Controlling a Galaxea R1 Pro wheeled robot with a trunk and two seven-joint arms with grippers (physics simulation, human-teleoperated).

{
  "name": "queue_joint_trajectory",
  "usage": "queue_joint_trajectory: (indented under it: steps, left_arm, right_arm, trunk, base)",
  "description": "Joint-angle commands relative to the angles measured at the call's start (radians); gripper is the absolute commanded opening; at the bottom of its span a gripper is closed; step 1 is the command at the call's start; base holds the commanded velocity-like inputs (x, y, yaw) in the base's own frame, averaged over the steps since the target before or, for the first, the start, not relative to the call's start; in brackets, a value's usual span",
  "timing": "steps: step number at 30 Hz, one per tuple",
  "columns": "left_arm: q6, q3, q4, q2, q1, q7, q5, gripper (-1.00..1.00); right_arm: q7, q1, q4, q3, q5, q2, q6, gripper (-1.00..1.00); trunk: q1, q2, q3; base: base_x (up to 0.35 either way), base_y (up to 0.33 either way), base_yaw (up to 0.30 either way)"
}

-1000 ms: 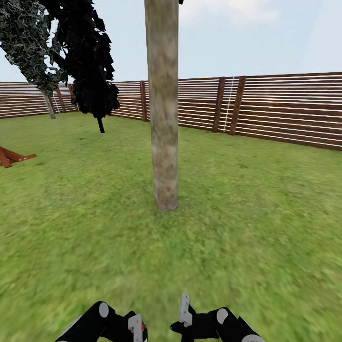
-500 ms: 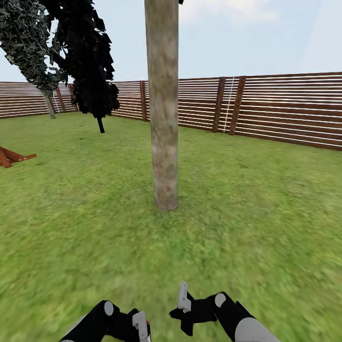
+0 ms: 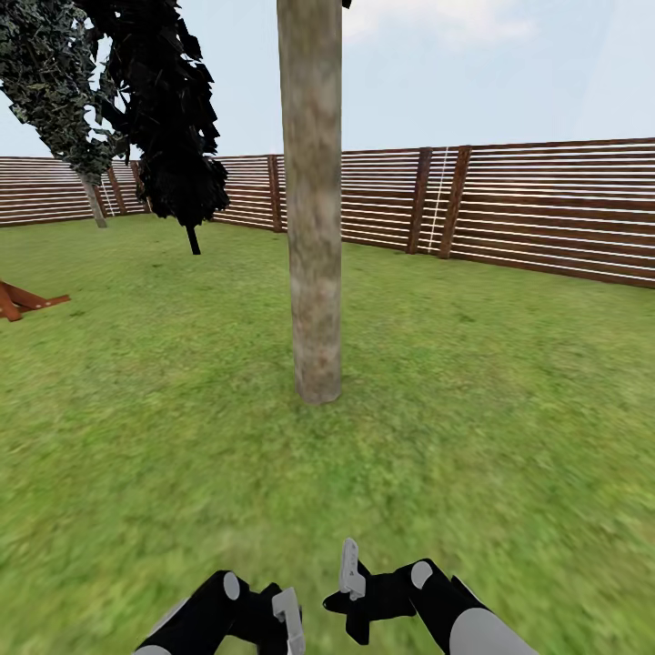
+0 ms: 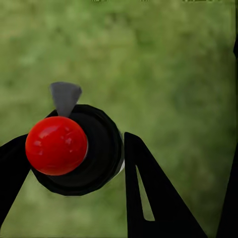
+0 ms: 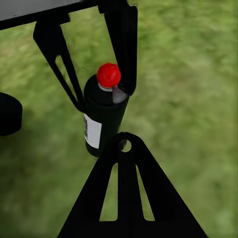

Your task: In the garden, pick up the pesticide atomizer on the floor and spray pesticide onto both trees until each tree trunk is fully covered.

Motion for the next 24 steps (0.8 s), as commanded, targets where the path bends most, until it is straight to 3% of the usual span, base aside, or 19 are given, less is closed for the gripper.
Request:
queue_joint_trajectory:
  steps: [1,14,24]
  left_arm:
    - [0.000,0.000,0.000,-0.002,0.000,0.000,-0.002,-1.00]
    - [0.002,0.001,0.002,-0.040,0.000,0.000,-0.004,-1.00]
    - [0.000,0.001,0.001,-0.045,0.000,-0.001,-0.001,-1.00]
  right_arm:
    - [0.000,0.000,0.000,0.000,0.000,0.000,0.000,-1.00]
    - [0.000,0.000,0.000,0.000,0.000,0.000,-0.001,-1.00]
    - [0.000,-0.001,0.000,0.000,0.000,0.000,-0.001,-1.00]
  trunk:
    - [0.000,0.000,0.000]
    - [0.000,0.000,0.000]
    - [0.000,0.000,0.000]
  base:
    - [0.000,0.000,0.000]
    - [0.000,0.000,0.000]
    - [0.000,0.000,0.000]
